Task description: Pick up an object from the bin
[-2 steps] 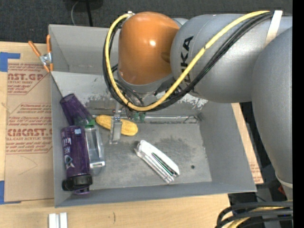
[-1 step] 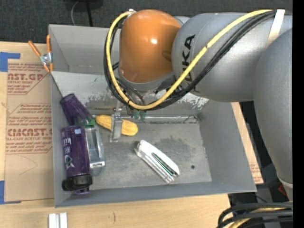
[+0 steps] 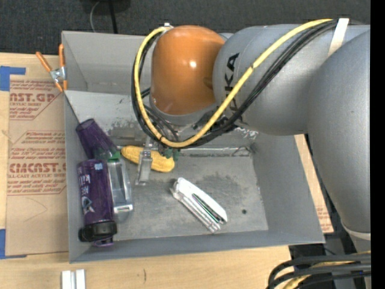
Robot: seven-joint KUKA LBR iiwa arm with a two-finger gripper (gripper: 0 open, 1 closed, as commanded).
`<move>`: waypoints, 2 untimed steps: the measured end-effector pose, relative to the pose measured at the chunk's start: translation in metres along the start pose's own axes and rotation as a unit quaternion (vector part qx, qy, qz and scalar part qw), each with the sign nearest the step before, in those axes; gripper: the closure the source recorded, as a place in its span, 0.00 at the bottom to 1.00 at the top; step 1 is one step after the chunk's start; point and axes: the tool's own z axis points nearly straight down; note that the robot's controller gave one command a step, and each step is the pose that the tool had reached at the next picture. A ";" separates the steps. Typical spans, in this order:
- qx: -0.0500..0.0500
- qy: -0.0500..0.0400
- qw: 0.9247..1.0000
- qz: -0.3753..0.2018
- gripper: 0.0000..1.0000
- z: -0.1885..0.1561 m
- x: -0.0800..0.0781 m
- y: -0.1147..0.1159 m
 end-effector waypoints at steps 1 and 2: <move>0.003 0.007 0.999 0.044 0.00 0.030 0.003 -0.020; 0.001 0.002 0.998 -0.058 0.00 0.032 -0.005 -0.033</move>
Offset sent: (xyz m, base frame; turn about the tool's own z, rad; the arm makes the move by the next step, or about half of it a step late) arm 0.0091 -0.0503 -0.0381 -0.0089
